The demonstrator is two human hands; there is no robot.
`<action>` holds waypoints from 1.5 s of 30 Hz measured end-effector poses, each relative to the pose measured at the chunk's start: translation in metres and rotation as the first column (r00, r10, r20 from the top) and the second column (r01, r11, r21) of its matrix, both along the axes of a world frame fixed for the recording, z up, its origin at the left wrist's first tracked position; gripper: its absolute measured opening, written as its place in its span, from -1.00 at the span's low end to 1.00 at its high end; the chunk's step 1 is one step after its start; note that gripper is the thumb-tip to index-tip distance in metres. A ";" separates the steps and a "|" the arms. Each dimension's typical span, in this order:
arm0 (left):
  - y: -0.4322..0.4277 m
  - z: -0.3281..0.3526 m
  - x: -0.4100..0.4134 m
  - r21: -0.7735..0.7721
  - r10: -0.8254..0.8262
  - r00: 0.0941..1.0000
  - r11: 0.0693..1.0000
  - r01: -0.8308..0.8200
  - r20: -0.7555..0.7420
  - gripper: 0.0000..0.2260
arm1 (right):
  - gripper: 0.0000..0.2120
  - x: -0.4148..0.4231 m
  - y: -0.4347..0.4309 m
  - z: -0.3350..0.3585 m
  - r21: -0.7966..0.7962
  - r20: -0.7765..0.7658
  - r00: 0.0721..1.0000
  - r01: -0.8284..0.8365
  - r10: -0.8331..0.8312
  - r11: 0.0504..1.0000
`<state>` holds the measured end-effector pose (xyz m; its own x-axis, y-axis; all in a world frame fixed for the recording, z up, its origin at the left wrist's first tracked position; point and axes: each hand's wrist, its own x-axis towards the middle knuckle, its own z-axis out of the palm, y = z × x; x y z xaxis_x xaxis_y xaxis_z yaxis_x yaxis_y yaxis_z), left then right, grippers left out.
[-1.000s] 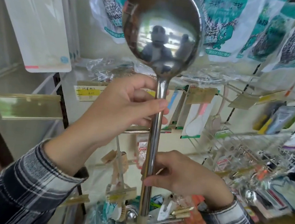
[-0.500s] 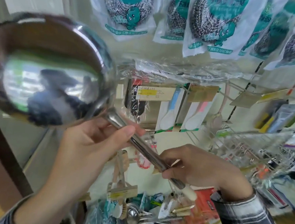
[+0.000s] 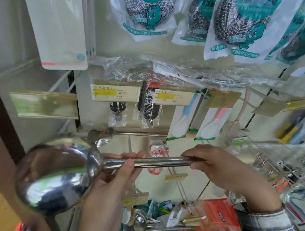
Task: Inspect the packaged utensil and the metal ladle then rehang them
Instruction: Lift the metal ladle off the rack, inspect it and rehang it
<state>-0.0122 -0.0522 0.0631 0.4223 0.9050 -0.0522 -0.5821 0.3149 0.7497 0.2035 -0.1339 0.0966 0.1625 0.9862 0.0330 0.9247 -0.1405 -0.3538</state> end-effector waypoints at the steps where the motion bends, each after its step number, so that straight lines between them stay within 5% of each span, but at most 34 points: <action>1: 0.007 -0.010 0.002 -0.061 -0.036 0.997 0.997 0.040 0.066 -0.61 | -0.81 0.004 0.004 -0.004 -0.013 0.033 0.999 -0.008 0.008 1.000; 7: 0.035 -0.047 0.041 -0.335 -0.115 0.993 0.937 0.097 -0.032 -0.82 | -0.85 0.037 0.031 -0.033 -0.105 0.141 0.990 0.017 -0.002 0.994; 8: 0.040 -0.049 0.047 -0.331 -0.119 0.992 0.939 0.097 -0.049 -0.92 | -0.85 0.042 0.036 -0.038 -0.120 0.142 0.990 0.022 -0.005 0.993; 14: 0.067 -0.070 0.075 -0.361 -0.124 0.989 0.929 0.088 -0.077 -0.75 | -0.80 0.065 0.068 -0.067 -0.177 0.159 0.987 0.031 -0.003 0.984; 19: 0.078 -0.090 0.078 -0.222 -0.150 0.959 0.970 0.097 -0.238 -0.85 | -0.83 0.078 0.088 -0.090 -0.149 0.157 0.987 0.010 0.014 0.989; 28: 0.092 -0.110 0.087 -0.470 -0.050 0.995 0.883 0.001 -0.092 -0.85 | -0.74 0.081 0.099 -0.125 -0.159 0.093 0.995 -0.007 0.022 0.987; 45: 0.099 -0.118 0.090 -0.510 0.015 0.990 0.856 -0.084 -0.138 -0.72 | -0.71 0.072 0.096 -0.140 -0.058 0.081 0.997 0.018 -0.013 0.998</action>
